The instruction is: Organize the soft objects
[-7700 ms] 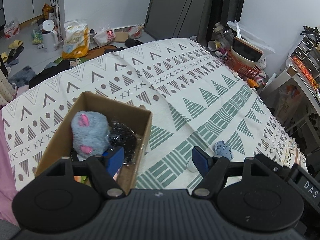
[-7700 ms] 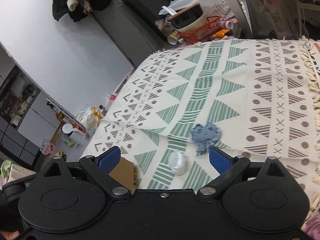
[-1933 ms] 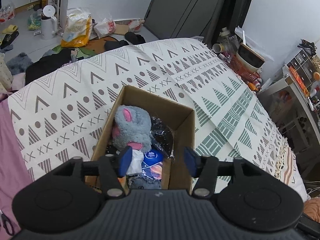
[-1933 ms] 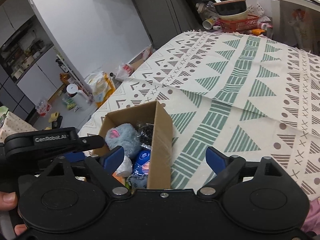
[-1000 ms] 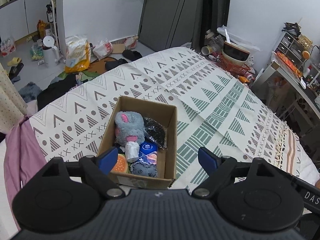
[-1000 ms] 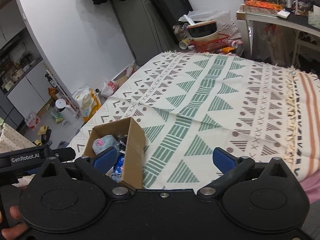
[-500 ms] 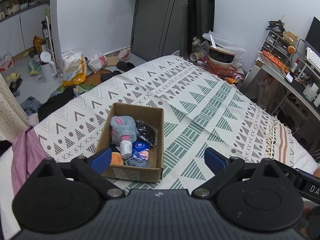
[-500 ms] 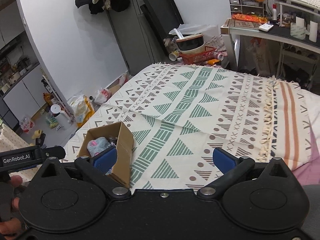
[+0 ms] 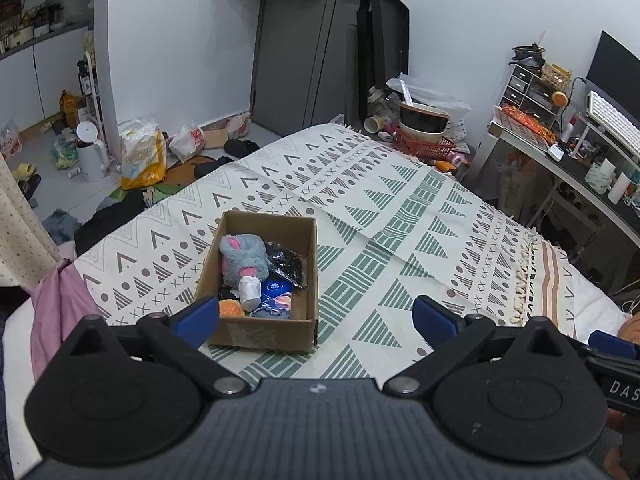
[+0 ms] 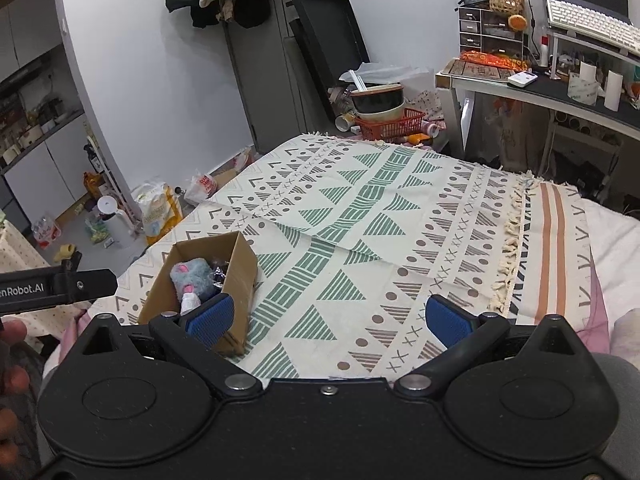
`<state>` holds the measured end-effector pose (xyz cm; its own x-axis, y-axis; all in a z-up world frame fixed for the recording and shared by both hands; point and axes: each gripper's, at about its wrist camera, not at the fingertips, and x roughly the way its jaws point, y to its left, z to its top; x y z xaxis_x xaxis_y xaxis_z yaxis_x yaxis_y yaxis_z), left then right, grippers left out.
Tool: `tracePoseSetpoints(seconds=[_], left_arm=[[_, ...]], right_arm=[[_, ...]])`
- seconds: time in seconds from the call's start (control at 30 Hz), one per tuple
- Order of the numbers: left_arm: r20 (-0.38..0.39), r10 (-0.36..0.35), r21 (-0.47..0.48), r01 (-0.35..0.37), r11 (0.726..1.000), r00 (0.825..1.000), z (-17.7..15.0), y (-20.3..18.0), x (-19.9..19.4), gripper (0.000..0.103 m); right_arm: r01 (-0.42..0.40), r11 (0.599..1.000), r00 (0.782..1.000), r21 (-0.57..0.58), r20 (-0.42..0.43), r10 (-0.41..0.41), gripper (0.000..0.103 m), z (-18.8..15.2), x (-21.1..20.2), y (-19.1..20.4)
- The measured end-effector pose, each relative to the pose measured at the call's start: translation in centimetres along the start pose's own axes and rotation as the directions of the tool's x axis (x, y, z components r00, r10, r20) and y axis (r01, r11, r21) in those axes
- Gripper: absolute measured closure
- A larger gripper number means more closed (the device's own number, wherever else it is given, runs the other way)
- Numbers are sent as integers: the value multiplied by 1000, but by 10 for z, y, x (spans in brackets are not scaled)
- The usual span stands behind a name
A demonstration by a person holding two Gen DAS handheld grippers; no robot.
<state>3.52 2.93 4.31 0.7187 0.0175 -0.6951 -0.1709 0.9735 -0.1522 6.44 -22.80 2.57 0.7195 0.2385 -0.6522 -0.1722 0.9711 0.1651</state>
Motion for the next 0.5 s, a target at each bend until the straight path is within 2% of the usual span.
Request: tracePoseSetpoints(seconds=[0.5], left_arm=[[5, -2, 53, 2, 999, 1000, -24, -6, -16, 1]], right_arm=[[7, 1000, 1000, -17, 1, -7, 0, -21, -22, -4]])
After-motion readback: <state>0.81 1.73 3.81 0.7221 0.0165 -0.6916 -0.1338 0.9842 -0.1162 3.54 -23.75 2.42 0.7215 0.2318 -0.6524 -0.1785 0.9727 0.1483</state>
